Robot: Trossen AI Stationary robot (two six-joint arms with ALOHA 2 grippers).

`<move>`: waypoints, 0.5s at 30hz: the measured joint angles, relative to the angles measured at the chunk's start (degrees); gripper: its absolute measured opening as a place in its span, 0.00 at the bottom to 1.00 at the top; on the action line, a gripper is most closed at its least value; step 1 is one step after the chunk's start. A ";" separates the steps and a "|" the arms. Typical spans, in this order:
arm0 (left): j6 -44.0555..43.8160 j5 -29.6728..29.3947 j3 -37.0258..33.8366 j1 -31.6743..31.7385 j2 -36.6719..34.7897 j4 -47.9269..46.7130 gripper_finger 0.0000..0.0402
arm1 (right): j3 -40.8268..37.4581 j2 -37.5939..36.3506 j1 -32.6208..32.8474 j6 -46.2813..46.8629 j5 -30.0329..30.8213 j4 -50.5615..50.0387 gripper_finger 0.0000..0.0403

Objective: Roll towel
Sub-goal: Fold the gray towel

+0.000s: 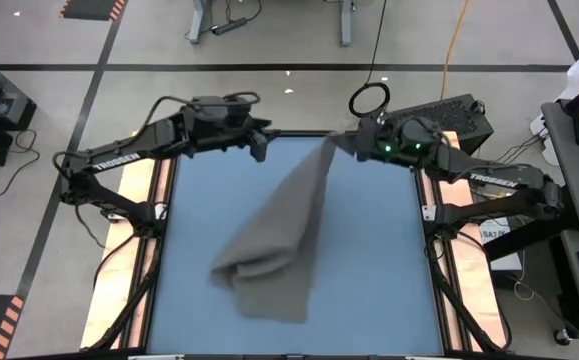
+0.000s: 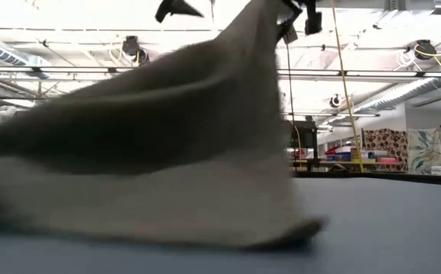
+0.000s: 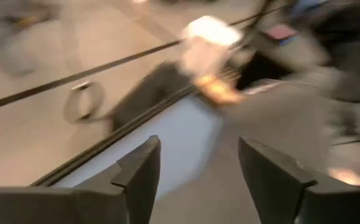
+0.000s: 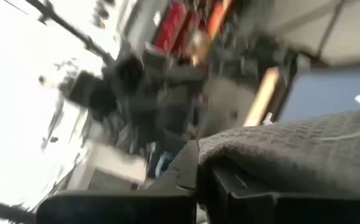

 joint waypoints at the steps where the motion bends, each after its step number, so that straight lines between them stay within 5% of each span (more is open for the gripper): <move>1: -0.12 1.49 0.00 -0.96 0.00 1.53 0.57 | 1.59 0.25 -0.30 -1.11 1.29 -2.19 0.00; 7: -3.09 -1.22 -0.53 -9.08 0.82 1.99 0.58 | 10.17 3.28 -2.20 -6.43 7.51 -10.12 0.00; 15: -10.90 -5.30 -2.19 -18.13 5.78 -9.97 0.58 | 13.98 4.66 -2.60 -9.20 9.91 -11.82 0.00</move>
